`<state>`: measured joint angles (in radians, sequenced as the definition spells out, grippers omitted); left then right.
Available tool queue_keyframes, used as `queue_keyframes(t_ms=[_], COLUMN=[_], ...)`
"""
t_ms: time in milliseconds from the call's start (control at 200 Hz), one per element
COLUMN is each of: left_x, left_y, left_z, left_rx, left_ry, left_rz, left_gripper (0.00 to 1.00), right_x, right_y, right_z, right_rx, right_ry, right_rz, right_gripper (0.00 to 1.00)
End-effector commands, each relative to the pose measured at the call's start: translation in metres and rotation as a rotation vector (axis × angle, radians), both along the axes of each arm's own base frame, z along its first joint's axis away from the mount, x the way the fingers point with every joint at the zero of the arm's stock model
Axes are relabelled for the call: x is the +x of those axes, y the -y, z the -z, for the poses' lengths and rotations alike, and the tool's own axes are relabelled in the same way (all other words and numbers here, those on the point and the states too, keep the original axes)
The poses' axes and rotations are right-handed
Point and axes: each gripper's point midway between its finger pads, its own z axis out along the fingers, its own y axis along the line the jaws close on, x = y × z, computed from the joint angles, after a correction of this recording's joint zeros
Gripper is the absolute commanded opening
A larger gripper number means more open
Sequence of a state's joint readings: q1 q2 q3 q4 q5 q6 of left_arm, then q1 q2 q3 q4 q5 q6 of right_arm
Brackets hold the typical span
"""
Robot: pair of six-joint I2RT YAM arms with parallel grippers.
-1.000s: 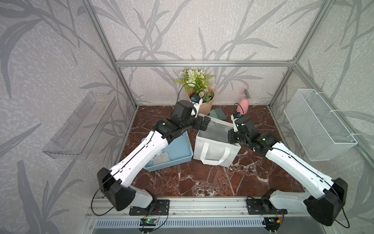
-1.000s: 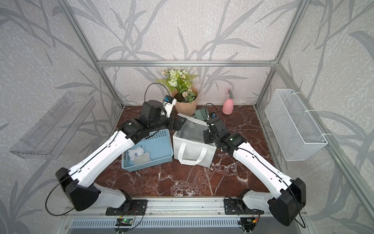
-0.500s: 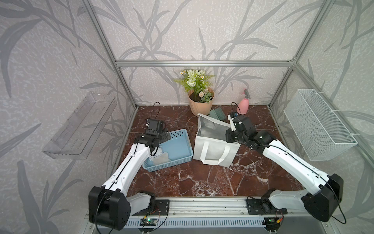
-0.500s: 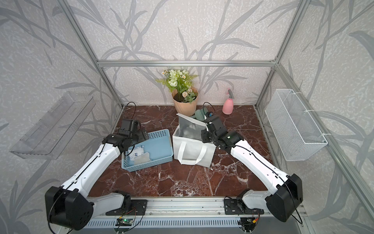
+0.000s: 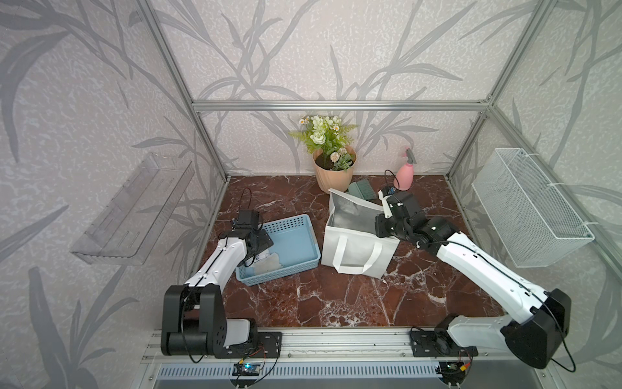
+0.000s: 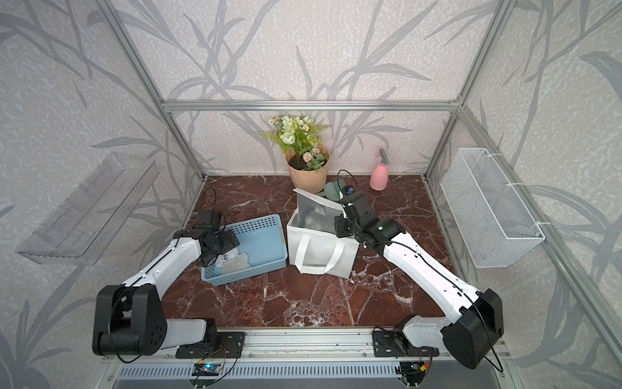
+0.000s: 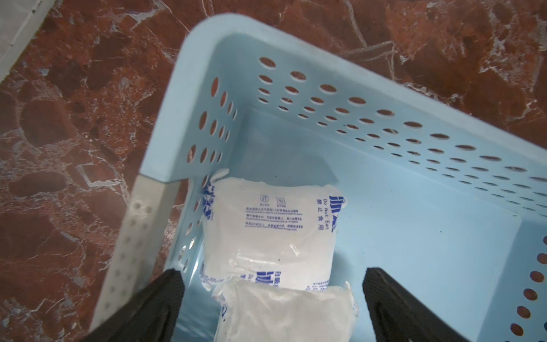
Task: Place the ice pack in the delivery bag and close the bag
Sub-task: Pick up the ice pack from the bin.
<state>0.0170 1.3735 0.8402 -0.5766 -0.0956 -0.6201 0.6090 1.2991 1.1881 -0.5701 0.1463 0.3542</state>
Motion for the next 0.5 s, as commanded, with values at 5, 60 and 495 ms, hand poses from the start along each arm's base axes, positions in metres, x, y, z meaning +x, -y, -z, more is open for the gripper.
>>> queue_keyframes(t_ms=[5, 60, 495], left_x=[0.004, 0.009, 0.053], left_y=[0.002, 0.008, 0.108], left_z=[0.014, 0.017, -0.006], left_rx=[-0.027, -0.057, -0.233], left_ry=[-0.008, 0.006, 0.188], left_rz=[0.003, 0.016, 0.322], left_gripper=[1.00, 1.00, 1.00], right_x=[-0.005, -0.005, -0.003], right_y=[0.001, 0.001, -0.002], right_z=[0.005, 0.003, 0.006], right_rx=[0.000, 0.002, 0.010], right_ry=[-0.022, -0.020, -0.032], right_rz=[-0.001, 0.002, 0.002], right_gripper=[0.06, 0.06, 0.06])
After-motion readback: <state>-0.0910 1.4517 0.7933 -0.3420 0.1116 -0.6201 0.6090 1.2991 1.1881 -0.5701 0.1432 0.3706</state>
